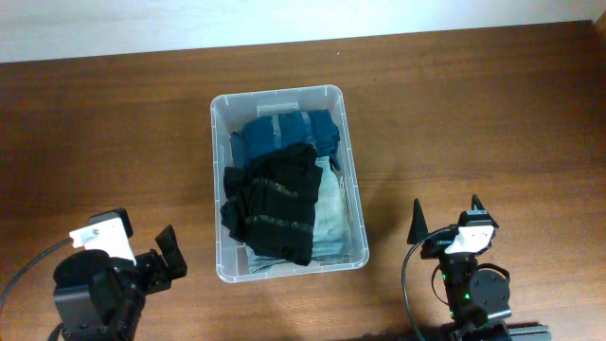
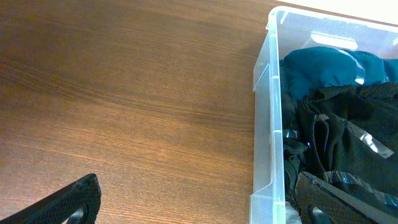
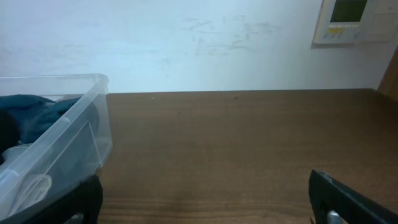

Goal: Pack container

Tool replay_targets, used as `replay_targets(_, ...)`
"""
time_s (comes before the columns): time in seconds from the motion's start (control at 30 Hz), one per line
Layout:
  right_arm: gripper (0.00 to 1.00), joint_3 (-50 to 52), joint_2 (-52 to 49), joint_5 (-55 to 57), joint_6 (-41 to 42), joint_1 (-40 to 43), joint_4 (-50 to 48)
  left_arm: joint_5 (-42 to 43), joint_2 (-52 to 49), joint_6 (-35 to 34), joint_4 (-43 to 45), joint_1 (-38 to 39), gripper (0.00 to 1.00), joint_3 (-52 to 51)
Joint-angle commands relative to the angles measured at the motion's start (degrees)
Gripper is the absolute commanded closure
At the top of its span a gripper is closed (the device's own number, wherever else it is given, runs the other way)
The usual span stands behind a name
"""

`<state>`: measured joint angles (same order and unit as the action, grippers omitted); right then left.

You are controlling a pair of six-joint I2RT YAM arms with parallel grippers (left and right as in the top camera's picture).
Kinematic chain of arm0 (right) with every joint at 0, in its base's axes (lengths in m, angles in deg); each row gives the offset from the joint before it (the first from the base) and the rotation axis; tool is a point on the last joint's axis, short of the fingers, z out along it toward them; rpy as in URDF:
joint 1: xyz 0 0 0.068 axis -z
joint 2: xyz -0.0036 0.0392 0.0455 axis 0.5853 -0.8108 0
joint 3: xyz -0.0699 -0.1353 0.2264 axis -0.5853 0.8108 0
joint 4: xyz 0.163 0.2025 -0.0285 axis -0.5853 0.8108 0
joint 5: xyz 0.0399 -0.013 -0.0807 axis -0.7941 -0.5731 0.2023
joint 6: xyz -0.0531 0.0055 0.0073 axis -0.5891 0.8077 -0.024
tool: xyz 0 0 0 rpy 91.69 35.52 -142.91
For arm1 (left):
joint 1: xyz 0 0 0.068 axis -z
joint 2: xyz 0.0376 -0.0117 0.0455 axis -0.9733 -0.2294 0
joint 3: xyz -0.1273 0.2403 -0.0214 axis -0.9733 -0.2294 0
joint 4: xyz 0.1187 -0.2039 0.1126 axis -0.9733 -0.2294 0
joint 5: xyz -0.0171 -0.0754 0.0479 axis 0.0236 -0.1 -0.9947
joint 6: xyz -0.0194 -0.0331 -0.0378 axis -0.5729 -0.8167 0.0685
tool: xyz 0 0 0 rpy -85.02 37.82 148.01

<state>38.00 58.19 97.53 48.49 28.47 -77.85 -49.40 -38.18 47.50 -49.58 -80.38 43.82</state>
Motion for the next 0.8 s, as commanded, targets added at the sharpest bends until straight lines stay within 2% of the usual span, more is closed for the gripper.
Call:
replay_targets(0.0, 0.02, 0.46, 0.63, 0.15, -1.05, 0.35, 0.15, 0.44, 0.2, 0.74, -0.02, 0.17, 0.01, -0.22)
replay_targets(0.67, 0.01, 0.46, 0.63, 0.15, -1.05, 0.35, 0.15, 0.44, 0.2, 0.74, -0.02, 0.17, 0.01, -0.22)
replay_targets(0.77, 0.02, 0.46, 0.63, 0.15, -1.05, 0.35, 0.15, 0.42, 1.14, 0.74, -0.09, 2.86, 0.01, -0.22)
